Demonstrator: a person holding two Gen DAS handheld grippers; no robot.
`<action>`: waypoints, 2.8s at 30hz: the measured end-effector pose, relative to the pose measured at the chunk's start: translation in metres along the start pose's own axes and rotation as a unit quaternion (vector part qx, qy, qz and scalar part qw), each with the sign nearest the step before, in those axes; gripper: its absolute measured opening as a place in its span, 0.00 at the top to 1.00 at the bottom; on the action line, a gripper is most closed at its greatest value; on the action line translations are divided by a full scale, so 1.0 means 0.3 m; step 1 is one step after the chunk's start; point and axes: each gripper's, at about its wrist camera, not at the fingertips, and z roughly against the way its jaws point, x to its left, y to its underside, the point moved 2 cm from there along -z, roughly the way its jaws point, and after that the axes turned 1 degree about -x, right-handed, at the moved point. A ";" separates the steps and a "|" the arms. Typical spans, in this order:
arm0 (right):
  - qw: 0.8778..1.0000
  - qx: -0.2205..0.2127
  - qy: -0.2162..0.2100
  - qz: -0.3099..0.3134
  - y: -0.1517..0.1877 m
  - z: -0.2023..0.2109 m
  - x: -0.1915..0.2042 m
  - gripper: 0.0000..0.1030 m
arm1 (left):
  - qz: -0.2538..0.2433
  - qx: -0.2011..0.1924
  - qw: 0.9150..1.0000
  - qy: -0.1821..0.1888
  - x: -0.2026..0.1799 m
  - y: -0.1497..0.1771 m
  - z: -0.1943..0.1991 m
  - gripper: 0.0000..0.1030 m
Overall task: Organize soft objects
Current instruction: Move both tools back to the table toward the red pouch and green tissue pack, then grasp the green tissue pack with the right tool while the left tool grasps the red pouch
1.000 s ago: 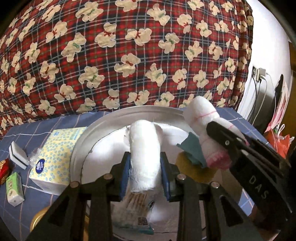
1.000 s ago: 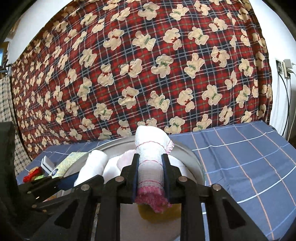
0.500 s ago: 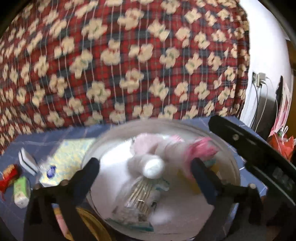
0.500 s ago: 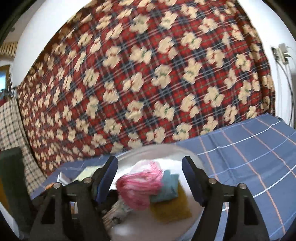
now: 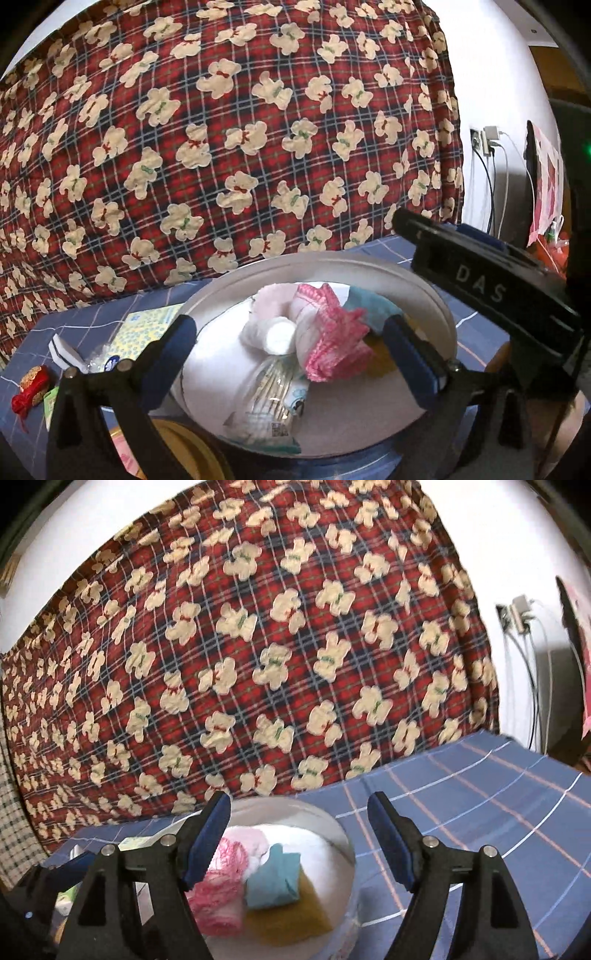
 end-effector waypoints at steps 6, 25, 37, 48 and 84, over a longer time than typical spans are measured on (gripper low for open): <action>0.998 -0.051 0.022 0.021 -0.002 0.038 0.015 0.23 | -0.006 -0.050 0.999 -0.020 0.038 0.009 0.081 0.00; 0.995 -0.082 0.051 0.028 0.034 0.115 0.091 0.23 | -0.027 -0.069 0.993 -0.091 0.341 0.129 0.239 0.00; 0.998 -0.052 0.021 0.036 0.108 0.147 0.260 0.23 | 0.013 -0.031 0.988 -0.148 0.652 0.191 0.253 0.00; 0.994 -0.039 -0.063 0.079 0.198 0.158 0.573 0.23 | 0.050 0.010 0.978 -0.204 0.928 0.250 0.247 0.00; 0.898 0.345 -0.188 0.199 0.616 -0.266 1.262 0.49 | 0.156 0.106 0.957 -0.221 1.340 0.354 0.166 0.00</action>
